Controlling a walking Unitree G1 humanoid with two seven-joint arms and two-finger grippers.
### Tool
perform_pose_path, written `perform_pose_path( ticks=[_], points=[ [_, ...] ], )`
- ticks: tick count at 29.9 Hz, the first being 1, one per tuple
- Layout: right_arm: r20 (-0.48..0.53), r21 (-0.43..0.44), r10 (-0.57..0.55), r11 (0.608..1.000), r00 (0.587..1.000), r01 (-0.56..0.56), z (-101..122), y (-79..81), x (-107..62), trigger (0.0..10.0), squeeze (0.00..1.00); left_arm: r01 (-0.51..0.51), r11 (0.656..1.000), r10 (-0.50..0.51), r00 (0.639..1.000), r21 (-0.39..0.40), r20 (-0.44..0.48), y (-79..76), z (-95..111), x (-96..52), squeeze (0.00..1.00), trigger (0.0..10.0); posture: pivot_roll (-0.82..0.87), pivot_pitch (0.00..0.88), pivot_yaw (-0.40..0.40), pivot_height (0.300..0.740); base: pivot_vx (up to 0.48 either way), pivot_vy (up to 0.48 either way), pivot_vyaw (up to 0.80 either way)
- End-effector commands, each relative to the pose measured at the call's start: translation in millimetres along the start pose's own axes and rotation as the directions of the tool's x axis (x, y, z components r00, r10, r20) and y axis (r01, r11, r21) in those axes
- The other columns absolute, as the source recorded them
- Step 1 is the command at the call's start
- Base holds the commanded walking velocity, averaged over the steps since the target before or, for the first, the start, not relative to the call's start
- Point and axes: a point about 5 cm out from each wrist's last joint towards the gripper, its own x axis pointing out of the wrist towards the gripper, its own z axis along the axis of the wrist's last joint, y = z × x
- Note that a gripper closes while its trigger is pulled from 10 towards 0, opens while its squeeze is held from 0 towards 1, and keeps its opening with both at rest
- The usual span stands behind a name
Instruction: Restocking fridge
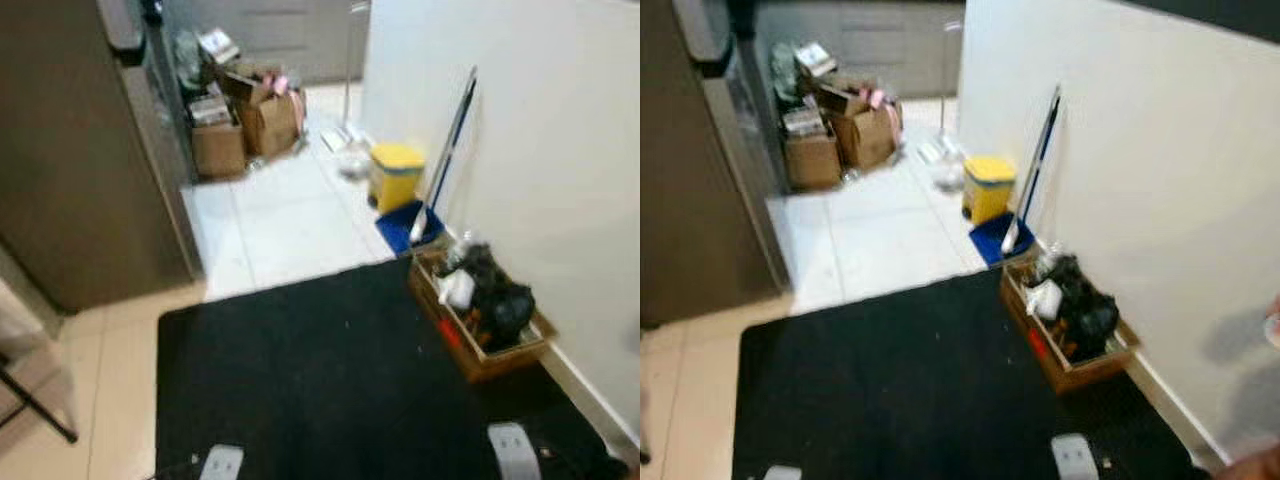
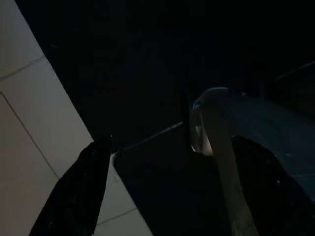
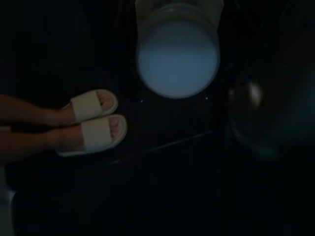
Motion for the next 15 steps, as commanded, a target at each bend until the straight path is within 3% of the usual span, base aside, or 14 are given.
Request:
perform_pose_path(
  ticks=[1, 15],
  points=[
    [-0.003, 0.007, -0.018, 1.000, 1.000, 0.018, -0.6, -6.7, -0.7, 10.0, 0.00, 0.013, 1.000, -0.013, 1.000, 0.004, -0.014, -3.9, -2.1, 0.6, 0.00, 10.0, -0.03, 0.000, -0.032, 0.740, 0.424, 0.000, 0.00],
    [0.001, 0.012, -0.010, 1.000, 1.000, 0.010, -1.3, -5.0, -0.7, 10.0, 0.00, 0.016, 1.000, -0.016, 1.000, 0.010, -0.015, -3.8, -1.4, 0.7, 0.00, 10.0, -0.03, 0.000, -0.030, 0.740, 0.425, 0.000, 0.00]
  ],
)
